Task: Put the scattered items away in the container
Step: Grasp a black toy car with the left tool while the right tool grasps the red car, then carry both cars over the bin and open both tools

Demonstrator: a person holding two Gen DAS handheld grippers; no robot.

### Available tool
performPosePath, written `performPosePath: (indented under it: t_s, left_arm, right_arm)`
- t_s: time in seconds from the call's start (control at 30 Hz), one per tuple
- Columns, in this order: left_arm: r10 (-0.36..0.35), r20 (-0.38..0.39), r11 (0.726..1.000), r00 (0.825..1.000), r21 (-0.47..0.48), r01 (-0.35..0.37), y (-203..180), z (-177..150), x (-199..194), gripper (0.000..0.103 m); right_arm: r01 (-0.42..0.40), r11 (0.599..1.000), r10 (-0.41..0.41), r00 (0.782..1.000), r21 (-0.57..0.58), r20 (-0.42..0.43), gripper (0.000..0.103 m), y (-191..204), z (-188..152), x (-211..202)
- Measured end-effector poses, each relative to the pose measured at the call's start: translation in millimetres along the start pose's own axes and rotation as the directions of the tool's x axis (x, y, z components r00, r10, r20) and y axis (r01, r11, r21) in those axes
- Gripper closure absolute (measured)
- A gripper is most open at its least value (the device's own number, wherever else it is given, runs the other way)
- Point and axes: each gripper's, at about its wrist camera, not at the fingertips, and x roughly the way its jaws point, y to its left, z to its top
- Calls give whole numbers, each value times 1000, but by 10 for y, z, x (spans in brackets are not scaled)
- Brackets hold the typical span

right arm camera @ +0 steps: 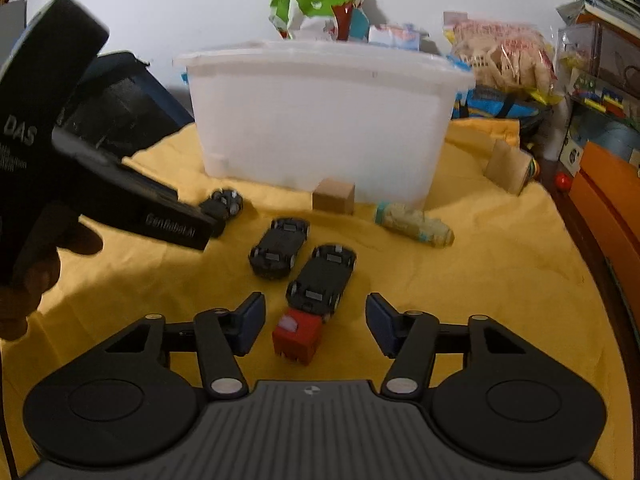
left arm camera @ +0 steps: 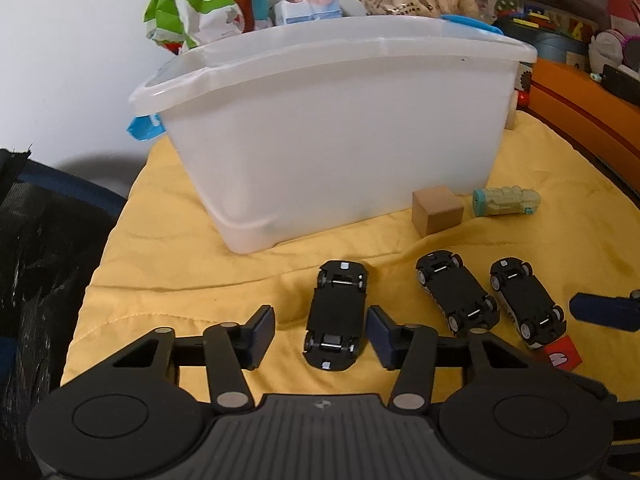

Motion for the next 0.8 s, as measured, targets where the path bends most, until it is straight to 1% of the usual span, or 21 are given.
performPosePath:
  t_s: [0.03, 0.07, 0.1, 0.17, 0.23, 0.43, 0.63, 0.8]
  left_arm:
    - [-3, -3, 1000, 1000, 3, 3, -10, 3, 15, 51]
    - [-5, -4, 1000, 1000, 8, 5, -19, 0, 28, 54]
    - [-4, -5, 1000, 1000, 16, 4, -35, -1, 42, 56]
    - [-10, -5, 1000, 1000, 28, 10, -59, 1, 69, 64]
    - [-15, -1, 999, 1000, 37, 15, -81, 7, 75, 68]
    - [-30, 3, 999, 1000, 43, 30, -128, 18, 78, 70]
    - [-31, -1, 999, 1000, 28, 31, -122, 23, 45, 70]
    - [-26, 24, 1000, 999, 2, 26, -52, 97, -144, 70]
  right_arm:
    - [4, 1000, -4, 1000, 7, -3, 46, -3, -13, 1]
    - [8, 1000, -8, 1000, 11, -6, 49, -3, -25, 2]
    - [9, 1000, -9, 1000, 16, -13, 52, -4, -38, 6]
    - [11, 1000, -10, 1000, 25, -20, 64, -10, -58, 4]
    - [15, 999, -15, 1000, 29, -21, 68, -5, -67, -10]
    - [4, 1000, -3, 1000, 31, -28, 80, -4, -76, -45]
    - [-7, 999, 8, 1000, 33, -27, 81, -52, -89, -106]
    - [-9, 999, 9, 1000, 39, 4, 81, -123, -12, -213]
